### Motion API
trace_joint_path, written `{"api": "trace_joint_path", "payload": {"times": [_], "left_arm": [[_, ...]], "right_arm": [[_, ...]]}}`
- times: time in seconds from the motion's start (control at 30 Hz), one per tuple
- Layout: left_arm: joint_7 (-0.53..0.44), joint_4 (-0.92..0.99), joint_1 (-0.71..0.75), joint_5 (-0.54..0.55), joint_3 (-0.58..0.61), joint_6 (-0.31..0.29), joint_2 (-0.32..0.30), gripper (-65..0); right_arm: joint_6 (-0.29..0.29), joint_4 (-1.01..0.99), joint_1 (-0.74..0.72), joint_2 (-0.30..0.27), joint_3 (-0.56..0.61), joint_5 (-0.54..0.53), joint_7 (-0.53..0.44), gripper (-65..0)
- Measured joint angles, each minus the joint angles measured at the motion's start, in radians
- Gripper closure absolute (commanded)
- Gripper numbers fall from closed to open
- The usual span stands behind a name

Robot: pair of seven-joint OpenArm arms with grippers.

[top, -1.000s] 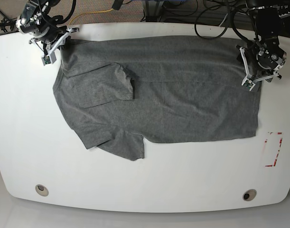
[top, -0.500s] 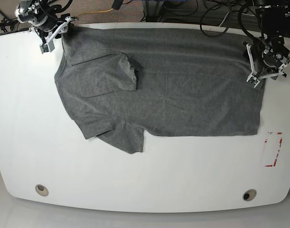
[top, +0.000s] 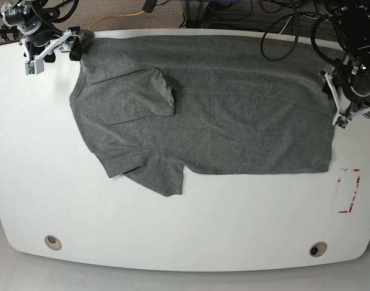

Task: Fold the T-shirt properly
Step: 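Move both grippers back toward the shirt's hem edge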

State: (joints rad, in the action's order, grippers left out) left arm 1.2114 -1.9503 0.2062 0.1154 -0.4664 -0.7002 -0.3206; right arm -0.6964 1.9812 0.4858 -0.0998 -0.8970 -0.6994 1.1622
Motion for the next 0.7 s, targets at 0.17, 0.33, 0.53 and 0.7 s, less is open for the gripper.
{"api": "trace_joint_path", "payload": {"times": [0.17,0.33,0.53,0.7], "left_arm": [[0.04,0.0,-0.028,0.1,0.003,0.0,-0.03,-37.8],[0.056,0.004,-0.058,0.111,-0.02,0.0,-0.042,-37.8],[0.055,0.005,-0.089,0.051,-0.055,0.0,0.013,-37.8],[-0.04,0.005,-0.122,0.013,-0.029,0.0,0.076,-37.8]], "right_arm": [[-0.002,0.001,-0.074,-0.031,-0.042,-0.004,0.058,-47.1],[-0.002,-0.008,-0.146,-0.036,-0.04,0.006,0.077,-47.1],[-0.001,-0.059,-0.298,-0.047,0.048,0.112,0.071,-47.1],[0.003,-0.177,-0.451,-0.064,0.172,0.27,0.065,-47.1]]}}
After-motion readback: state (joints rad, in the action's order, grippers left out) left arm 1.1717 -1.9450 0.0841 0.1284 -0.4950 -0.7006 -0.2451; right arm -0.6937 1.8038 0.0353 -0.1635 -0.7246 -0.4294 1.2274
